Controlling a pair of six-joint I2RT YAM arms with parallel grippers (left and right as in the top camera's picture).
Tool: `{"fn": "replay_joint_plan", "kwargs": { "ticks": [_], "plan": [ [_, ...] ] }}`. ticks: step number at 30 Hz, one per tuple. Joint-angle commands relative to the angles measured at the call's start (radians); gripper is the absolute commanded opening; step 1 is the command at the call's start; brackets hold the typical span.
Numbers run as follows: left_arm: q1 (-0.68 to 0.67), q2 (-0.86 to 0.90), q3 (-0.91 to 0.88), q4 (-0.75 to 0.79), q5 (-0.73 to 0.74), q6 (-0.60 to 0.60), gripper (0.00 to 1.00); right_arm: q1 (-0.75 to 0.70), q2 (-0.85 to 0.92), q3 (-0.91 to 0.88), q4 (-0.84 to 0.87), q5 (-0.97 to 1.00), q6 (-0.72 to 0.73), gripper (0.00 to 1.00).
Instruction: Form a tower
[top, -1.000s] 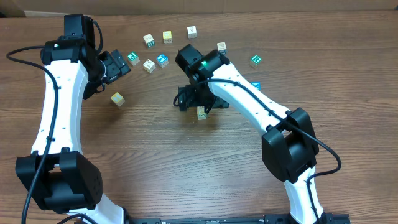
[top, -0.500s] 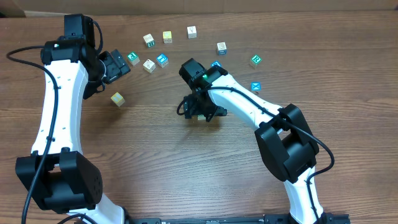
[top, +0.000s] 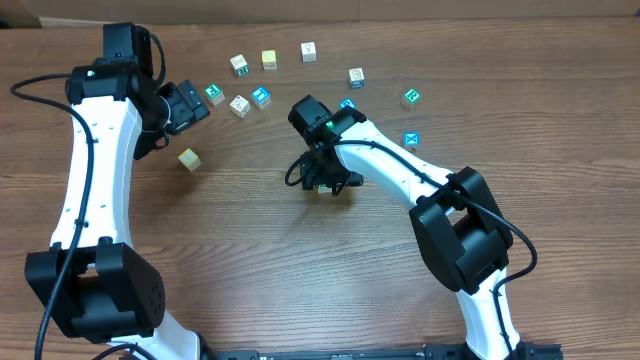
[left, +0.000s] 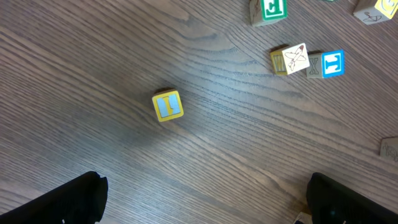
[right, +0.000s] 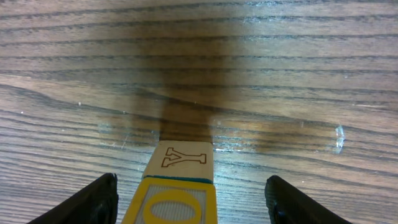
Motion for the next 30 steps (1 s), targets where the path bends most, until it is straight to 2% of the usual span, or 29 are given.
{"fn": "replay_joint_plan", "kwargs": {
  "ticks": [1, 30],
  "plan": [
    [-0.002, 0.012, 0.0, -0.002, -0.006, 0.019, 1.0, -0.001, -0.018, -0.005, 0.003, 0.017, 0.02, 0.72],
    [-0.002, 0.012, 0.0, -0.002, -0.006, 0.019, 1.0, 0.001, 0.037, -0.005, 0.008, 0.017, 0.019, 0.74]
  ]
}}
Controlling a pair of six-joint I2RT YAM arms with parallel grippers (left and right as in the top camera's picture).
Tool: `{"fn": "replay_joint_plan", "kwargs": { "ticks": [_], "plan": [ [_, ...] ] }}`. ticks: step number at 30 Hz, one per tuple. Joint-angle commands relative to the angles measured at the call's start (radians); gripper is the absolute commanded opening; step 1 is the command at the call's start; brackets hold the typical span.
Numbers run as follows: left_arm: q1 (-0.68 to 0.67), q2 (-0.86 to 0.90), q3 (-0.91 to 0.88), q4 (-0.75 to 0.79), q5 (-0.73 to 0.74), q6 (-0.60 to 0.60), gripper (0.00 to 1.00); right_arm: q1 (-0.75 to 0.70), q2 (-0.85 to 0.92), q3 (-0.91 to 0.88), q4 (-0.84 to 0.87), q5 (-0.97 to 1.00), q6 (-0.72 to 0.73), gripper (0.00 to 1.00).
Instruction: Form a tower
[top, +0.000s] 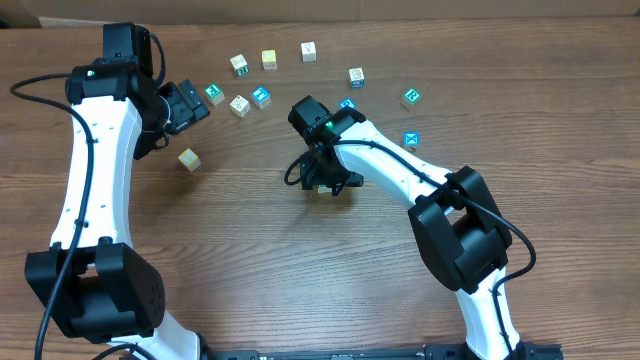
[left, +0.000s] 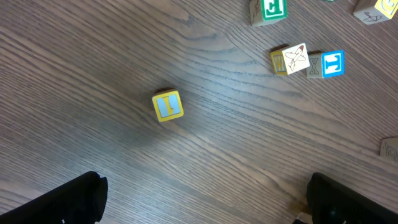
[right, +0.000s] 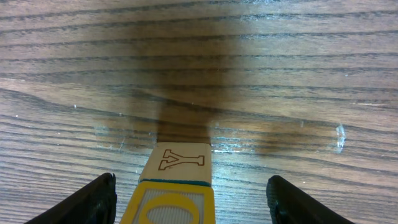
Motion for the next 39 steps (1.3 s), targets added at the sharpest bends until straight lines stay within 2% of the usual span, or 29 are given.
{"fn": "replay_joint_plan", "kwargs": {
  "ticks": [1, 22, 28, 39],
  "plan": [
    [-0.002, 0.012, 0.0, -0.002, -0.006, 0.019, 1.0, 0.001, 0.033, -0.005, 0.008, 0.014, 0.006, 0.73],
    [-0.002, 0.012, 0.0, -0.002, -0.006, 0.019, 1.0, 0.001, 0.036, -0.019, 0.024, 0.014, 0.006, 0.73],
    [-0.002, 0.012, 0.0, -0.002, -0.006, 0.019, 1.0, 0.001, 0.036, -0.019, 0.016, 0.014, 0.006, 0.53],
    [-0.002, 0.012, 0.0, -0.002, -0.006, 0.019, 0.99, 0.001, 0.036, -0.016, 0.006, 0.014, 0.002, 0.38]
  ]
}}
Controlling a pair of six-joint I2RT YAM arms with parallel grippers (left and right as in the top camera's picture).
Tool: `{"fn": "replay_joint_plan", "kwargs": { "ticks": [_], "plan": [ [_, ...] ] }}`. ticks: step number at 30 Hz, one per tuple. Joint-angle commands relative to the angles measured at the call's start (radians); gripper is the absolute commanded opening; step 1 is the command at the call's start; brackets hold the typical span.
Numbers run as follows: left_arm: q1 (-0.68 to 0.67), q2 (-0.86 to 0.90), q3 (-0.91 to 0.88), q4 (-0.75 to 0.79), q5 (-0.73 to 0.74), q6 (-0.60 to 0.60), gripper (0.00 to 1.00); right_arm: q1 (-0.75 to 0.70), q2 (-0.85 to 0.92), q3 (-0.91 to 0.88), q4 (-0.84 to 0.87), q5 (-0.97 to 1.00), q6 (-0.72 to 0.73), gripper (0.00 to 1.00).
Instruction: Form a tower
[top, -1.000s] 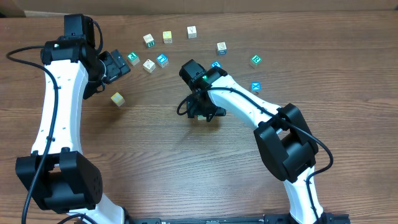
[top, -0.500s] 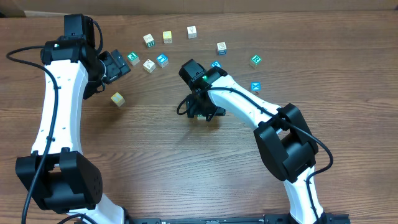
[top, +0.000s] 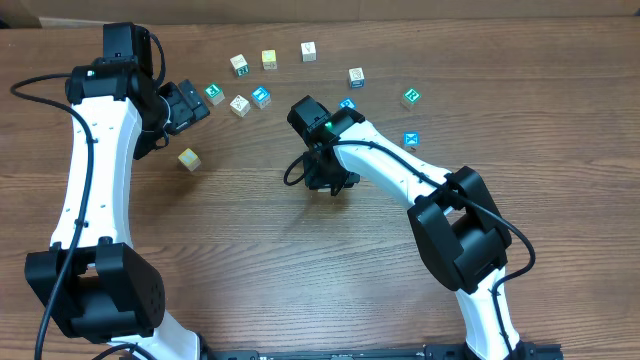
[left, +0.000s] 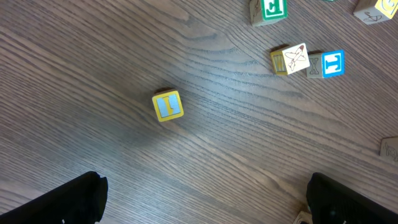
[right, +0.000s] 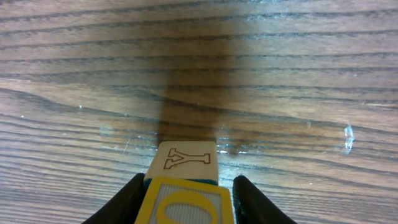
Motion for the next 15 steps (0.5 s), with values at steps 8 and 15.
{"fn": "replay_joint_plan", "kwargs": {
  "ticks": [8, 15],
  "plan": [
    [-0.002, 0.012, 0.0, -0.002, -0.007, 0.019, 1.0, 0.0, 0.032, -0.01, -0.01, 0.021, -0.079, 0.35],
    [-0.002, 0.012, 0.0, -0.002, -0.007, 0.019, 1.0, 0.0, 0.032, -0.01, -0.009, 0.021, -0.079, 0.61]
  ]
}}
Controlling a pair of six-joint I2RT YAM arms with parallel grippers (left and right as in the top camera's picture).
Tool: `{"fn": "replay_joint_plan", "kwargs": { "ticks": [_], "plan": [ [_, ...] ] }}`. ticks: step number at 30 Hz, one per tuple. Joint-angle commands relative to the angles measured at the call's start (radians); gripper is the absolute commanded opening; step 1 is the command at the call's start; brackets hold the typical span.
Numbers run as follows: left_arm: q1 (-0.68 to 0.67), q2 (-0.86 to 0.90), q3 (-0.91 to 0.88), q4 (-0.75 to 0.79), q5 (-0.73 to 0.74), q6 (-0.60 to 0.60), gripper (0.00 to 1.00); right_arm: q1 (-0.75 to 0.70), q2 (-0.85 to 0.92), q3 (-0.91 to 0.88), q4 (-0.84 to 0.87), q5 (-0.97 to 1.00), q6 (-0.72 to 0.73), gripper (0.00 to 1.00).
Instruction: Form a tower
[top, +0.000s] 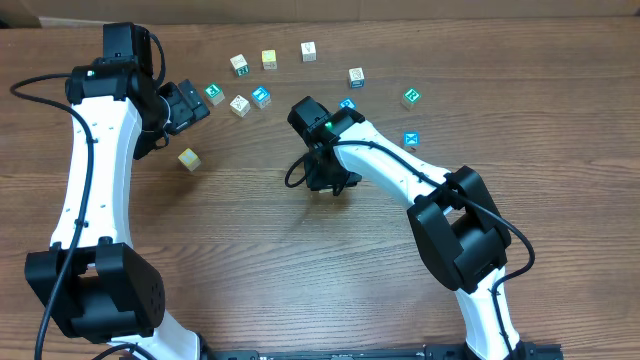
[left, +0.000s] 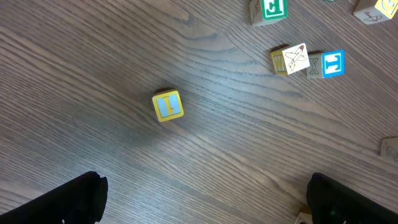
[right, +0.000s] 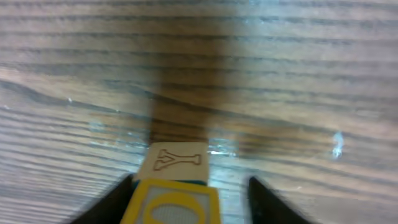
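In the right wrist view a block with a yellow O face (right: 174, 208) sits on top of a pale wooden block engraved with Y (right: 180, 160), a two-block stack on the table. My right gripper (right: 189, 205) straddles the top block, open: the left finger is close to its side and the right finger stands apart from it. Overhead, the right gripper (top: 325, 180) hides the stack. My left gripper (left: 205, 202) hangs open over bare wood, with a yellow block (left: 168, 106) ahead of it, also visible overhead (top: 189, 158).
Loose blocks lie scattered along the far side of the table: a green one (top: 214, 93), a pale one (top: 239, 104), a blue one (top: 261, 96), others at the back (top: 308, 51) and to the right (top: 411, 139). The table's front half is bare wood (top: 300, 280).
The right gripper's fingers, which were pressed against both sides of the yellow O block, now stand wider, with a gap on the right side. The view is blurred. The left arm is unchanged.
At the two oldest moments the right gripper stood wide open around the O block resting on the Y block. Then its fingers were shut against the O block. Now they are apart again and the stack stands. The left arm stayed still throughout.
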Motion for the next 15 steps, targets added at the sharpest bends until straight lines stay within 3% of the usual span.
{"fn": "replay_joint_plan", "kwargs": {
  "ticks": [1, 4, 15],
  "plan": [
    [-0.002, 0.012, 0.0, -0.002, -0.006, 0.019, 0.99, 0.0, 0.031, -0.01, 0.002, 0.01, -0.014, 0.64],
    [-0.002, 0.012, 0.0, -0.002, -0.006, 0.019, 1.0, 0.0, 0.031, 0.004, -0.002, 0.01, -0.014, 0.79],
    [-0.002, 0.012, 0.0, -0.002, -0.006, 0.019, 1.0, 0.0, 0.03, 0.195, -0.131, 0.01, -0.014, 0.88]
  ]
}}
